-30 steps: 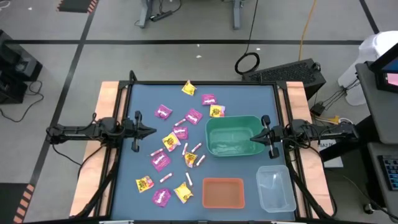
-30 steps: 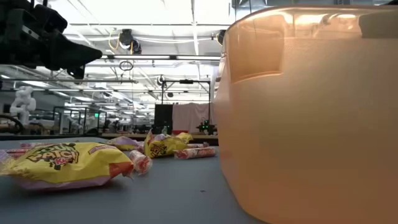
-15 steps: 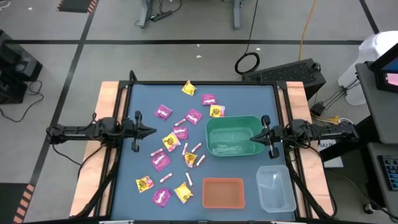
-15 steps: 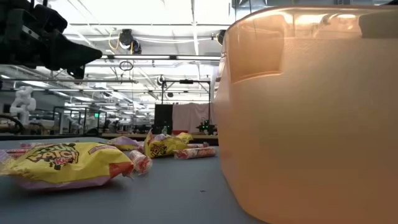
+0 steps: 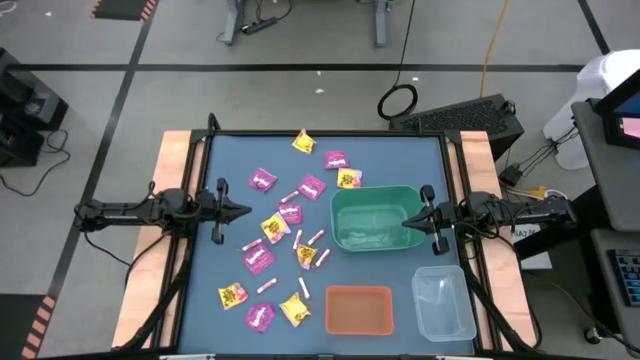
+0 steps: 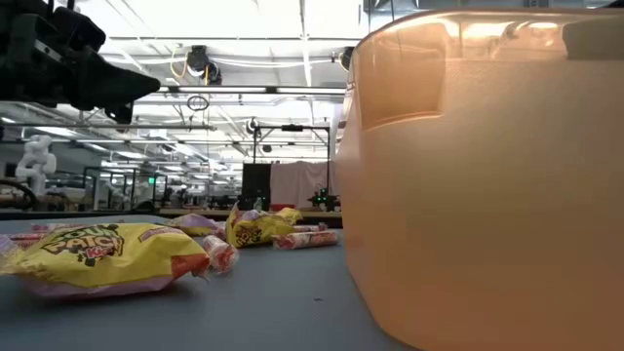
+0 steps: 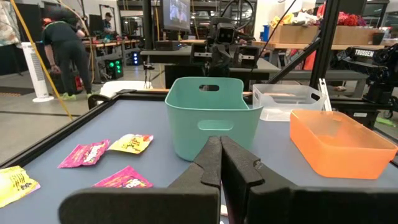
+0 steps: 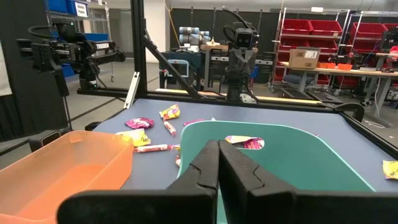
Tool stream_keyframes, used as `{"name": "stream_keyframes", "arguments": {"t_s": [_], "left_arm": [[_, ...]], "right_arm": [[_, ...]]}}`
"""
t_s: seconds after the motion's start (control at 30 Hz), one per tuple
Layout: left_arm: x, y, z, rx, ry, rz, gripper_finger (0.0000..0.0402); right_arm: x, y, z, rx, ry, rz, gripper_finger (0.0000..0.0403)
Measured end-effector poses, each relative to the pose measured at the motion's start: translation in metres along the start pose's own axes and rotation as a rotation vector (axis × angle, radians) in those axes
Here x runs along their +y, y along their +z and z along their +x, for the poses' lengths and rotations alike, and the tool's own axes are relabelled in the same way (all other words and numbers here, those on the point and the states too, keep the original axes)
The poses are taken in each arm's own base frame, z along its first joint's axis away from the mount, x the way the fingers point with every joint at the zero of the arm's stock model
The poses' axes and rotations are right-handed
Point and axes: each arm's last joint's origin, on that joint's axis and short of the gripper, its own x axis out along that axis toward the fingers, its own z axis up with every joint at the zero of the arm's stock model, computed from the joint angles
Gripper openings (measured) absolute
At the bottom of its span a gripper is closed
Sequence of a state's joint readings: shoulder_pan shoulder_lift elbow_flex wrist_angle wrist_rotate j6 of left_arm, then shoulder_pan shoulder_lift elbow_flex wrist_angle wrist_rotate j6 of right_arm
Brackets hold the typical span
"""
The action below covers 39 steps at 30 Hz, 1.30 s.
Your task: Sort candy
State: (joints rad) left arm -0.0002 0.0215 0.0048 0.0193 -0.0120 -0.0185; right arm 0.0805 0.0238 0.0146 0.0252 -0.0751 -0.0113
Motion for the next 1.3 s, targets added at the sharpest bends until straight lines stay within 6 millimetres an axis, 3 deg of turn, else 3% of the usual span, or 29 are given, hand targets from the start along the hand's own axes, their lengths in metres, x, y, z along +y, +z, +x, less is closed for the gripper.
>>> {"name": "stream_keyframes", "arguments": {"t_s": [1.3], "left_arm": [[0.0, -0.0001, 0.0, 0.0, 0.0, 0.054, 0.0002]], "right_arm": [[0.0, 0.0, 0.0, -0.001, 0.0, 0.0, 0.0]]}}
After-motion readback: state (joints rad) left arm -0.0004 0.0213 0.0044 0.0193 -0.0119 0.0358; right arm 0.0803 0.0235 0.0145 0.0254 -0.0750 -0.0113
